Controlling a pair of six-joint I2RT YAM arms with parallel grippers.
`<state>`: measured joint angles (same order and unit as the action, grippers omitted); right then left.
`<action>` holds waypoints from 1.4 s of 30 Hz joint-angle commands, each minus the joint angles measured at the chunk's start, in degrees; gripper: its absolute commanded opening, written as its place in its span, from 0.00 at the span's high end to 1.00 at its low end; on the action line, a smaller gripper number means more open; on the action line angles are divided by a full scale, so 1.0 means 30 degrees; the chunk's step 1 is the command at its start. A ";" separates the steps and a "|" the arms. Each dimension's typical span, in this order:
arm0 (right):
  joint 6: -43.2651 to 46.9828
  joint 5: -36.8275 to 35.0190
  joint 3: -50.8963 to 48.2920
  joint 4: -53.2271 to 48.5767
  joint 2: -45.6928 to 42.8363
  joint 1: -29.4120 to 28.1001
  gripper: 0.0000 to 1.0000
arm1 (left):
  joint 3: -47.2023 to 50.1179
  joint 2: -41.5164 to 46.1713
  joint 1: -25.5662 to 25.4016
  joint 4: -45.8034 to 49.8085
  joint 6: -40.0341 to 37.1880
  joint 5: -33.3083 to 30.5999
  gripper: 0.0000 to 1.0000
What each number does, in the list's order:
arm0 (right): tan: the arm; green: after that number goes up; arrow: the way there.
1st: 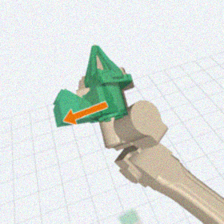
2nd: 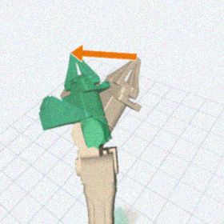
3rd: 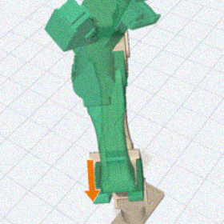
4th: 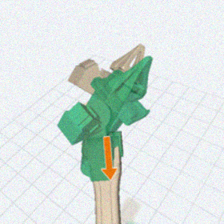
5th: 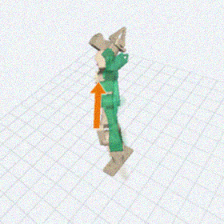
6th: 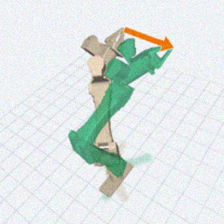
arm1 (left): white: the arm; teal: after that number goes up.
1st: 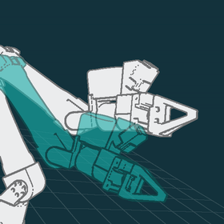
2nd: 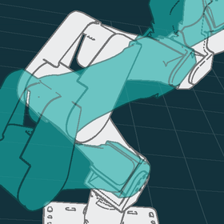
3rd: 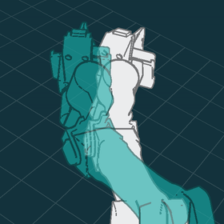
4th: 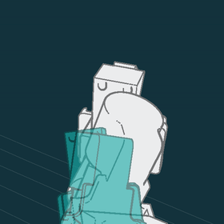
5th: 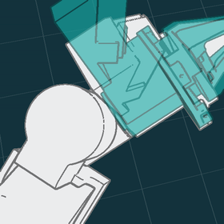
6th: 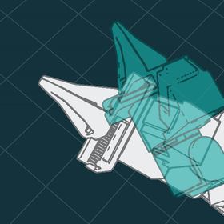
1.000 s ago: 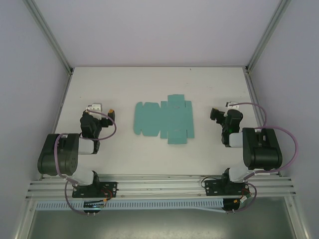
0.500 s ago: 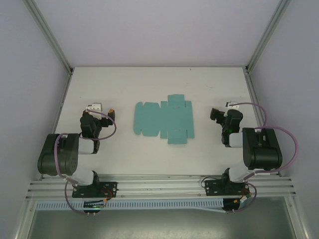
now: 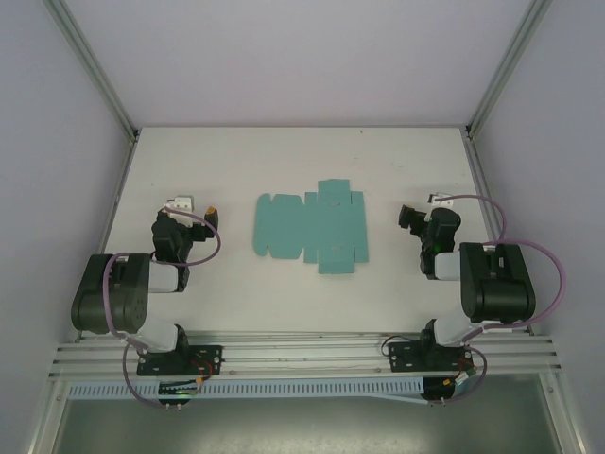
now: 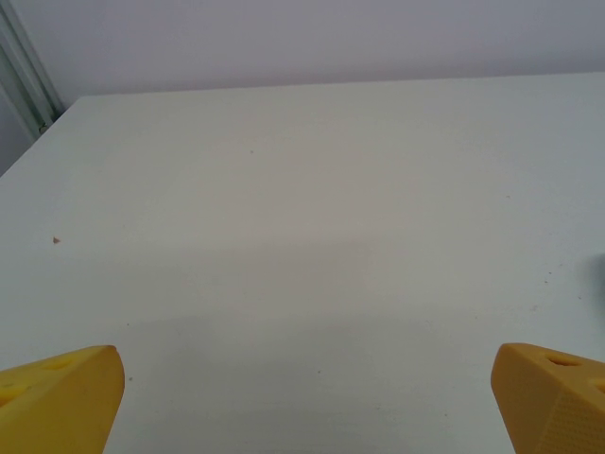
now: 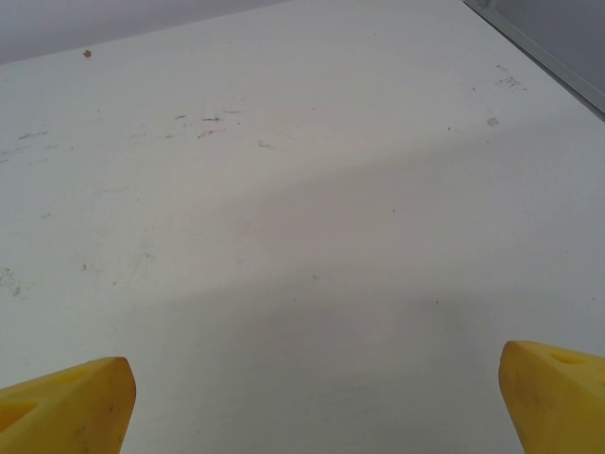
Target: Assemble paper box
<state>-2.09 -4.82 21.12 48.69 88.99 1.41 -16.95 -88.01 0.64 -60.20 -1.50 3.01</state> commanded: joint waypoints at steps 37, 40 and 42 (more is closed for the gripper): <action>-0.9232 0.6123 1.1518 -1.7221 0.4983 -0.7321 0.68 | -1.3026 -0.4369 -0.3736 2.1366 0.8145 0.9768 0.01; -0.9374 0.6151 1.1192 -1.6748 0.5680 -0.7324 0.70 | -1.3516 -0.4975 -0.4109 2.1681 0.7912 0.9997 0.01; -0.9556 0.6061 1.0971 -1.6559 0.5999 -0.7307 0.70 | -1.3746 -0.5332 -0.4339 2.1969 0.7838 0.9908 0.01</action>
<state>-29.28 12.78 54.74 -0.47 104.20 -20.47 -56.16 -102.63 -11.55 3.27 23.00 30.81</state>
